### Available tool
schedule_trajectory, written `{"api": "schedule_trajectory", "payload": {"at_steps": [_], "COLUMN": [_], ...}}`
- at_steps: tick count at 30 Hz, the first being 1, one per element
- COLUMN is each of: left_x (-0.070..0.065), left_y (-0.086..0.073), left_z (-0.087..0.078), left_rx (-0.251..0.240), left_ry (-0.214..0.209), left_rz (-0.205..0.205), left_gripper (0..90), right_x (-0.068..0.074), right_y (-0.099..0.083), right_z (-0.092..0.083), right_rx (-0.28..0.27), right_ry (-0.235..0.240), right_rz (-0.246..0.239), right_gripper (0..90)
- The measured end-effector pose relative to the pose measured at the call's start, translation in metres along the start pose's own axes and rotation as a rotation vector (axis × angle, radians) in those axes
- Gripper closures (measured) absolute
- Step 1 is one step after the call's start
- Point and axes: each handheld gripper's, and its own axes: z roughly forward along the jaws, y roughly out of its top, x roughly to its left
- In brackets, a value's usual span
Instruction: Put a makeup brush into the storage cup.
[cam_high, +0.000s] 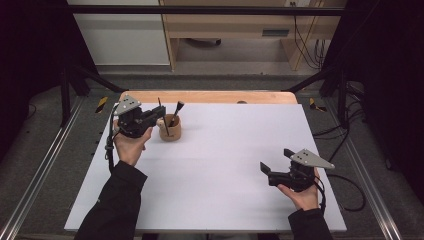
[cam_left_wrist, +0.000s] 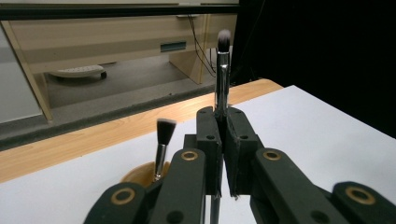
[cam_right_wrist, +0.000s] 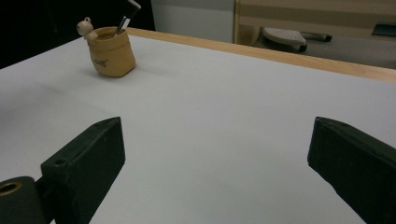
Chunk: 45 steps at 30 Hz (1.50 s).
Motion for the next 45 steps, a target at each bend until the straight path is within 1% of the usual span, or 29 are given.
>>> {"api": "schedule_trajectory", "payload": {"at_steps": [3,8,14,23,26,32,39,42,45], "left_x": [0.004,0.012,0.017,0.019,0.021,0.023,0.028,0.030,0.031], "left_y": [0.001,0.001,0.004,0.010,0.012,0.015,0.012,0.011,0.010], "left_z": [0.004,0.011,0.017,0.026,0.029,0.038,0.046,0.049,0.052], "left_rx": [0.003,0.002,0.009,0.017,0.017,0.035,0.040,0.040,0.046], "left_ry": [0.007,0.014,0.035,0.042,0.046,0.065,0.071,0.076,0.079], "left_rz": [-0.002,-0.022,-0.013,-0.001,-0.003,0.006,-0.010,-0.003,-0.006], "left_gripper": [84.8,84.8,84.8,84.8,84.8,84.8,84.8,84.8,84.8], "right_x": [0.000,0.000,0.000,0.000,0.000,0.000,0.000,0.000,0.000], "right_y": [0.000,-0.001,-0.001,-0.001,-0.001,-0.001,-0.001,-0.002,-0.002], "right_z": [0.001,0.001,0.001,0.001,0.002,0.002,0.002,0.003,0.003], "right_rx": [0.003,0.006,0.005,0.008,0.012,0.015,0.016,0.016,0.017], "right_ry": [0.000,0.000,-0.001,-0.005,-0.003,-0.001,0.002,0.003,0.001], "right_rz": [0.000,-0.004,-0.002,-0.003,-0.002,-0.006,-0.011,-0.012,-0.015], "right_gripper": [4.6,4.6,4.6,4.5,4.4,4.4,4.4,4.4,4.4]}}
